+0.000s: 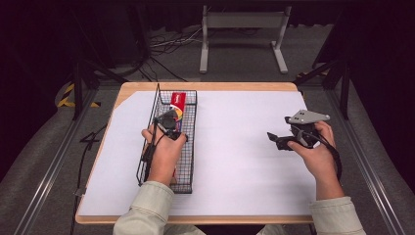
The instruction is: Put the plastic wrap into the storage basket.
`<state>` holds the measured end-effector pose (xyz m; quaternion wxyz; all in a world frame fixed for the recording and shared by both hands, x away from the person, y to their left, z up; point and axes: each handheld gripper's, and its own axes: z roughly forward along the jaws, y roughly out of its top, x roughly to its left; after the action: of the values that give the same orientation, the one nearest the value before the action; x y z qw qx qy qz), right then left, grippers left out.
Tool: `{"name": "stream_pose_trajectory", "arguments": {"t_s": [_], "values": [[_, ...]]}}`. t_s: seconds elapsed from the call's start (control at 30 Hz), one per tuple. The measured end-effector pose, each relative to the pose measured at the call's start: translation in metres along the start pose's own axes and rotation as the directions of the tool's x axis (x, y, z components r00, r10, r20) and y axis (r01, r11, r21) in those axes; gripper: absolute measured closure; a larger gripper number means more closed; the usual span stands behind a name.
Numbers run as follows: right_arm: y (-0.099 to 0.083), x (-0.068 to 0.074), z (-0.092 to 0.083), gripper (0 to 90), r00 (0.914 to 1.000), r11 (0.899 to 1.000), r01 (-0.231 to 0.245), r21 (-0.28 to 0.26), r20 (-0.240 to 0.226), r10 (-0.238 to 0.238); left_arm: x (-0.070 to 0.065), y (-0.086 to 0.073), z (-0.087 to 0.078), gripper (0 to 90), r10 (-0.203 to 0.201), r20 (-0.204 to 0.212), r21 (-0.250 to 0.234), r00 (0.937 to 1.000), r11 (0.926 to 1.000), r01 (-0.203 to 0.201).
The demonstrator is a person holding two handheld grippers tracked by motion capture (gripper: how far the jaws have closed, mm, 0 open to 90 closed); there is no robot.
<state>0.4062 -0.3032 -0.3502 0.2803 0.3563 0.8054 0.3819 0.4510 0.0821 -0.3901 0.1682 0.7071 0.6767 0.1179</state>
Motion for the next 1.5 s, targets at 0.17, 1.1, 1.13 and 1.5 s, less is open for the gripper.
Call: {"name": "stream_pose_trajectory", "arguments": {"t_s": [0.17, 1.1, 1.13, 1.5], "values": [[0.000, 0.000, 0.000, 15.5, 1.0000, 1.000, -0.006, -0.001, -0.001, 0.006, 0.000, -0.001, 0.004, 39.2, 0.002, -0.004, 0.009, 1.0000, 1.0000, -0.002], [-0.001, 0.001, 0.002, 14.7, 0.9998, 1.000, -0.014, 0.008, -0.012, 0.014, -0.002, -0.001, -0.002, 27.1, 0.003, -0.026, -0.059, 0.9997, 0.9983, -0.005], [-0.001, 0.001, 0.002, 14.6, 0.9998, 1.000, -0.014, 0.008, -0.013, 0.014, -0.003, -0.001, -0.004, 26.5, 0.011, -0.031, -0.070, 0.9995, 0.9975, -0.013], [-0.002, 0.000, 0.002, 14.4, 0.9998, 1.000, -0.016, 0.005, -0.011, 0.016, 0.003, -0.002, -0.034, 24.4, 0.031, 0.028, -0.273, 0.9991, 0.9617, -0.022]]}}
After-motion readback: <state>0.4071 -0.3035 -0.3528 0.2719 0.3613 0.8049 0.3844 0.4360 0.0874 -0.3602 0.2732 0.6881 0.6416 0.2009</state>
